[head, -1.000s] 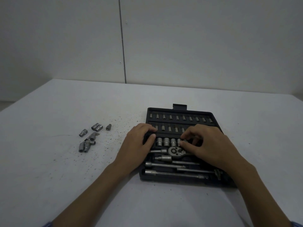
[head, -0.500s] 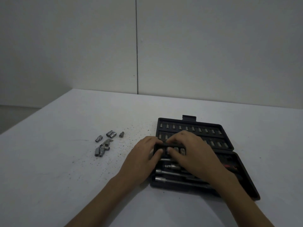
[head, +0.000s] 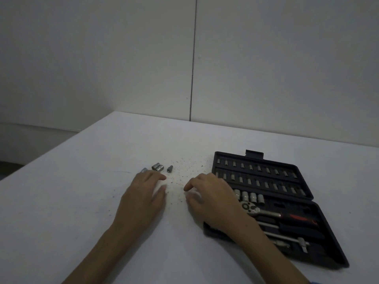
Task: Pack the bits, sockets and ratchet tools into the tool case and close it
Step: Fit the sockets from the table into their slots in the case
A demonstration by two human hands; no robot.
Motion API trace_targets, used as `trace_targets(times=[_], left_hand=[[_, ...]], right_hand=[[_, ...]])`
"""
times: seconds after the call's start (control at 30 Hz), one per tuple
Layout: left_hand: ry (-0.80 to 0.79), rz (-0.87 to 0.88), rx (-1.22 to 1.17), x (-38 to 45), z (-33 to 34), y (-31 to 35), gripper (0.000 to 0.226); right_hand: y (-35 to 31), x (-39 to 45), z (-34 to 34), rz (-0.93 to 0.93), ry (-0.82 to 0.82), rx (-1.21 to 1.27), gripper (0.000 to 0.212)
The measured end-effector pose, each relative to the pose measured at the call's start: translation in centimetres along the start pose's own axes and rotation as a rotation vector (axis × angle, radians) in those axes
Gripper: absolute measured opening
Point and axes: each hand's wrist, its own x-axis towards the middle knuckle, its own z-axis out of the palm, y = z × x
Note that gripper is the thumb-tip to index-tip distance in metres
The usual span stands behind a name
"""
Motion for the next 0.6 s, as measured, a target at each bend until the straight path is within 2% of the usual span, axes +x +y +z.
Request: trace_targets(times=[0.1,0.27,0.6], left_hand=[[0.064,-0.096,0.041,0.0,-0.5,-1.0,0.018],[0.056,-0.23,0.063,-0.2,-0.3,-2.1,0.01],[0.129,-0.241,-0.12,-0.2,-0.7,-1.2,0.01]], right_hand=[[0.0,-0.3,0.7,0.008,0.006,0.001,0.025],[0.2,-0.5,0.8,0.024,0.021,0.03,0.025],[0.2,-0.5,0.9,0.024,0.024,0.037,0.024]])
